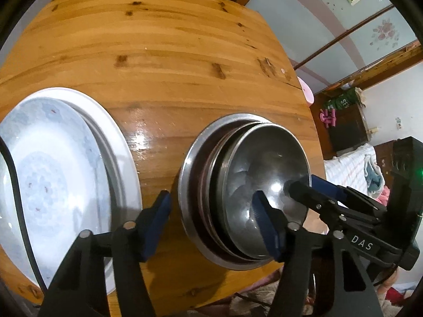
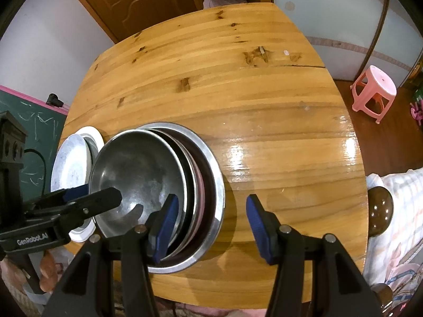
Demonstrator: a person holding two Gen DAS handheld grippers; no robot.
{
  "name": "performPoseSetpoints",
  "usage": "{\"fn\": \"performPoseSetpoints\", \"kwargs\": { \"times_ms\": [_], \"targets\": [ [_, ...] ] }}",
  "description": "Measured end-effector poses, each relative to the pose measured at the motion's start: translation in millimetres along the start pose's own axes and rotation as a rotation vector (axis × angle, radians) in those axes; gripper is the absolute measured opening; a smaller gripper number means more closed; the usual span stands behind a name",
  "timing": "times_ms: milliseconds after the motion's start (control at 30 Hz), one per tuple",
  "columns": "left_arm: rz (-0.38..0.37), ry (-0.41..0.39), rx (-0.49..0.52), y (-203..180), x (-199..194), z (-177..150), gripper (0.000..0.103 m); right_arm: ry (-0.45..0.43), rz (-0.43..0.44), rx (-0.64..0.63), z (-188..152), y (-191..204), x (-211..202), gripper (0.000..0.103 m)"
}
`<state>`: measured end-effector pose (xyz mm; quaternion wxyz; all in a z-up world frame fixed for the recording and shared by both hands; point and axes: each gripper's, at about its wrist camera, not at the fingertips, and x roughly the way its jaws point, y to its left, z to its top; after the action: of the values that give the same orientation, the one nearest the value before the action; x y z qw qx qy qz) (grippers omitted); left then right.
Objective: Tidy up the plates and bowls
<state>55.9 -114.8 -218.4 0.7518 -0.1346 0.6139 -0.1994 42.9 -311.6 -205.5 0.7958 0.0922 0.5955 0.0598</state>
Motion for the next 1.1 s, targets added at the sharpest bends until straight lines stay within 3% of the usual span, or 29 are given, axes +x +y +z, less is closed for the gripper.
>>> {"fn": "performPoseSetpoints", "kwargs": {
  "times_ms": [167, 300, 400, 667, 1100],
  "targets": [
    [-0.031, 0.034, -0.034, 3.0, 6.1, 1.1, 0.045, 0.025, 0.004, 0.012, -0.2, -1.8, 5.1, 0.052],
    [-0.029, 0.051, -0.054, 7.8, 7.7, 1.2, 0.038, 0.050, 0.055, 0.030, 1.1, -4.9, 6.5, 0.040],
    [-0.046, 0.068, -0.077, 9.6, 9.5, 1.6, 0.037, 0.061, 0.082, 0.037, 2.2, -5.0, 6.8, 0.034],
    [-0.063, 0.146, -0.113, 12.0, 18.2, 1.1, 0.037, 0.097, 0.087, 0.058, 5.2, -5.8, 7.1, 0.034],
    [-0.021, 0.133, -0.069, 3.8, 12.0, 2.5, 0.035, 0.123, 0.037, 0.028, 4.3, 2.0, 6.1, 0.031]
  ]
}}
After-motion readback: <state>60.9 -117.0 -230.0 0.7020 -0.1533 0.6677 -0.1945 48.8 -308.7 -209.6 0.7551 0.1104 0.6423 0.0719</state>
